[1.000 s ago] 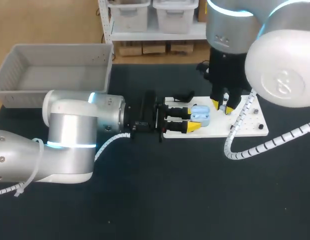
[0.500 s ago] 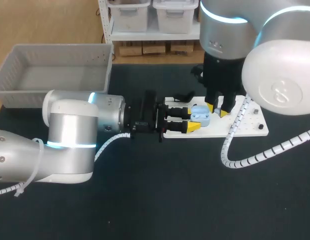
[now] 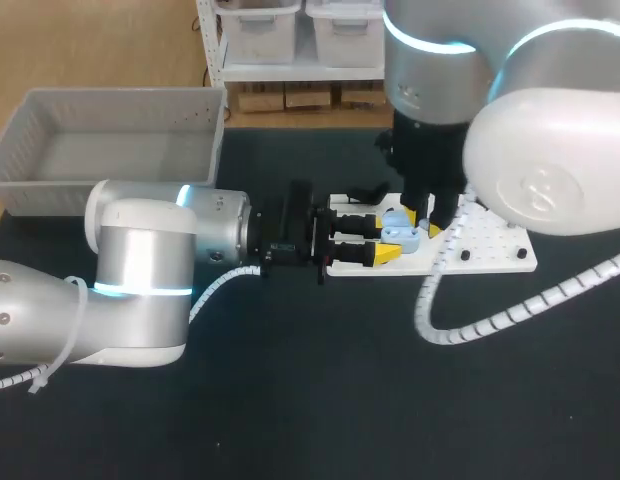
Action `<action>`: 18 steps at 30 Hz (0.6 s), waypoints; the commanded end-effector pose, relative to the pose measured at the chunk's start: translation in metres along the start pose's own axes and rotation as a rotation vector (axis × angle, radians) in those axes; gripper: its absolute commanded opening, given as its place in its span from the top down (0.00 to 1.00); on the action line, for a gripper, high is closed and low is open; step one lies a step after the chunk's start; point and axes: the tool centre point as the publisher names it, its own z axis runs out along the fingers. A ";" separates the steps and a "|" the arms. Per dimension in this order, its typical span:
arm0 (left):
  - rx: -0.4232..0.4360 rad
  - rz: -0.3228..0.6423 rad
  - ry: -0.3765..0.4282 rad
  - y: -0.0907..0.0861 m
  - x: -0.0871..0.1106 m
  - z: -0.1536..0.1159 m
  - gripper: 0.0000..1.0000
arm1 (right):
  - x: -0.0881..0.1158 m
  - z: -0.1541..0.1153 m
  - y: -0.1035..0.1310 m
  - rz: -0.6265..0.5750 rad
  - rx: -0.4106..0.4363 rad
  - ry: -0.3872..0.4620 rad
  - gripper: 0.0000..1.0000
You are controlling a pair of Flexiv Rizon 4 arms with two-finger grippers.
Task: Pick up each earbud case from the left stands, insert the matching earbuds, close the lid, and place the case in the box.
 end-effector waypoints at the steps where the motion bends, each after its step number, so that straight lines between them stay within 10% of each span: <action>1: -0.006 0.004 -0.004 -0.002 0.001 0.000 1.00 | 0.005 0.001 0.012 0.056 0.022 -0.010 1.00; 18: -0.006 0.004 -0.004 -0.002 0.001 0.000 1.00 | 0.010 0.015 0.034 0.110 0.053 0.006 1.00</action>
